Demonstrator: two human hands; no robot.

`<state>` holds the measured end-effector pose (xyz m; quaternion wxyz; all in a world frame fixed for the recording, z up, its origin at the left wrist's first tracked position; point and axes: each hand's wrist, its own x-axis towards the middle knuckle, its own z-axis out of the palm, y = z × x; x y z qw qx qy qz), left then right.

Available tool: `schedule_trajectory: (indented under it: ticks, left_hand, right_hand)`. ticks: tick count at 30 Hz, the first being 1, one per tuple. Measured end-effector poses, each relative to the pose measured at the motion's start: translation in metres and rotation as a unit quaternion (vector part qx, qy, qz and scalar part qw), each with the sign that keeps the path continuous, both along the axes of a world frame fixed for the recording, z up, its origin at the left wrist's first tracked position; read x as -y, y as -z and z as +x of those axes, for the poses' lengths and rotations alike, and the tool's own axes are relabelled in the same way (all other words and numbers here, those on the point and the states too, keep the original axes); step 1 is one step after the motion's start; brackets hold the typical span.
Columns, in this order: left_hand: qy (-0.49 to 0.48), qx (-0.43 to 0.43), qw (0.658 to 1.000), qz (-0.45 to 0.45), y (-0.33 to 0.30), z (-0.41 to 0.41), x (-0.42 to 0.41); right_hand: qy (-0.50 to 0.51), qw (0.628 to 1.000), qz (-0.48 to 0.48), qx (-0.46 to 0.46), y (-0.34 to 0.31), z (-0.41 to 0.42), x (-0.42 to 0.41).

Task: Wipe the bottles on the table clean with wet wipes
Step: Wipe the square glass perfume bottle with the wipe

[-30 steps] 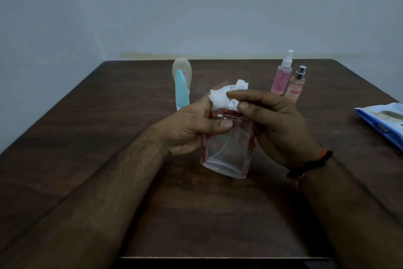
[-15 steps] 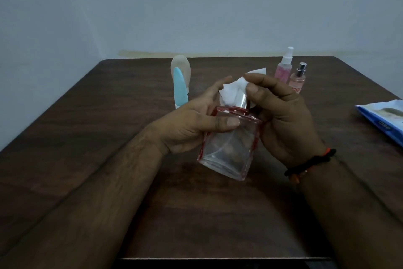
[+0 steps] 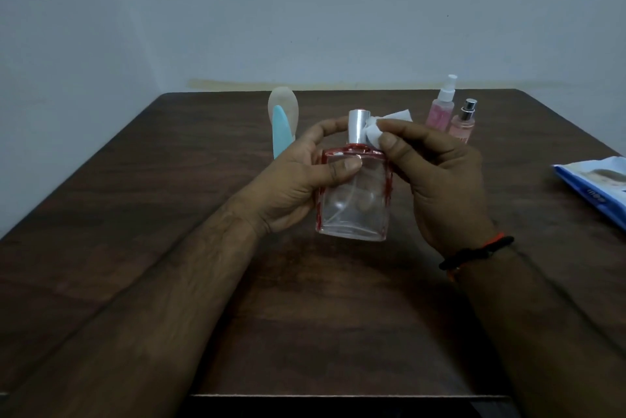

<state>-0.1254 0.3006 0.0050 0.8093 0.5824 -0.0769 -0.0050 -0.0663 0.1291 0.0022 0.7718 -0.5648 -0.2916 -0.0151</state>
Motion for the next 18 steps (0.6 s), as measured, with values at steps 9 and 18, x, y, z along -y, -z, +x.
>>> schedule_trajectory:
  ticks: [9,18]
  left_hand:
    - [-0.165,0.014,0.985,-0.041,-0.003,0.002,0.0]
    - [-0.26,0.008,0.965,0.025,0.008,0.008,0.018]
  right_hand:
    - [-0.029,0.999,0.01,0.038,0.002,-0.002,0.0]
    - [0.009,0.995,0.001,0.099,0.004,-0.004,0.001]
